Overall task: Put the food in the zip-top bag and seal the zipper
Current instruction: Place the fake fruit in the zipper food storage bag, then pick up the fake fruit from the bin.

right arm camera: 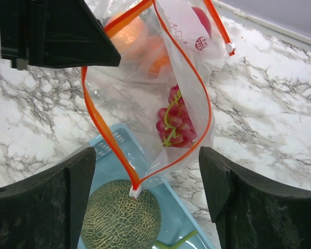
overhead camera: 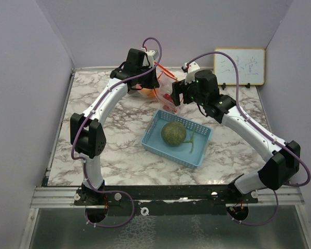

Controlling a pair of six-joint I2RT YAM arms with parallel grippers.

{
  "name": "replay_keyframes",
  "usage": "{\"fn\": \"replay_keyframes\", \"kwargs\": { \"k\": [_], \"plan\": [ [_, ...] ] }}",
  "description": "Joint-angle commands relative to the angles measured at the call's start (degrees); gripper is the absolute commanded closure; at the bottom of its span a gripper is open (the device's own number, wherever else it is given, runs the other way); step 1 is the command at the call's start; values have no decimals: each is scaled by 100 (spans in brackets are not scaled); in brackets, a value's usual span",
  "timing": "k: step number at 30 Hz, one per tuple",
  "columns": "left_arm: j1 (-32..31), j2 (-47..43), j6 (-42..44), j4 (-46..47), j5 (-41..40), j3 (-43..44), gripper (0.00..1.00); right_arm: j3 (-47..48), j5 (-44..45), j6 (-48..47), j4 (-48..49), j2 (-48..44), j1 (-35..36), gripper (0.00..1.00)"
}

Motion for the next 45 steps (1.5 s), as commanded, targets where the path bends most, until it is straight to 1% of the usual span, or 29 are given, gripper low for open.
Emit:
{"fn": "replay_keyframes", "kwargs": {
  "k": [1, 3, 5, 8, 10, 12, 15, 18, 21, 24, 26, 30, 32, 37, 41, 45],
  "plan": [
    [28, -154, 7, -33, 107, 77, 100, 107, -366, -97, -627, -543, 5, 17],
    [28, -128, 2, -20, 117, 97, 100, -71, -691, 25, -1040, -706, 28, 15],
    [28, -88, -2, -22, 140, 109, 100, -464, -1015, 187, -1259, -941, 61, 14],
    [28, -42, -10, -20, 164, 151, 100, -1082, -1336, 456, -1550, -1275, 95, 14],
    [28, -17, -13, -30, 156, 160, 100, -1420, -1189, 868, -1707, -1595, 96, 16],
    [28, 18, -18, -39, 148, 169, 100, -1686, -911, 1311, -1906, -1813, 96, 19],
    [24, 61, -39, -24, 149, 185, 100, -1886, -671, 1683, -2428, -1800, 96, 23],
    [26, 121, -74, -8, 190, 224, 100, -2053, -397, 2036, -2641, -1740, 96, 25],
    [24, 175, -77, -14, 207, 266, 100, -2230, -218, 2194, -2416, -1621, 96, 27],
    [28, 191, -91, -11, 209, 289, 100, -2157, 280, 2510, -2501, -1163, 96, 30],
    [26, 190, -101, -2, 198, 285, 100, -2128, 561, 2638, -2420, -842, 96, 31],
    [26, 215, -129, 1, 228, 294, 100, -2166, 774, 2798, -1949, -285, 87, 35],
    [24, 205, -144, 11, 244, 304, 100, -2172, 1026, 2892, -1806, -58, 87, 35],
    [27, 167, -117, -9, 236, 249, 100, -2406, 1454, 2914, -1072, 164, 76, 38],
    [28, 126, -98, -17, 235, 201, 100, -2620, 1453, 2900, -517, 449, 74, 44],
    [28, 104, -74, -27, 230, 157, 100, -2806, 1466, 2903, -157, 774, 78, 55]
  ]
}}
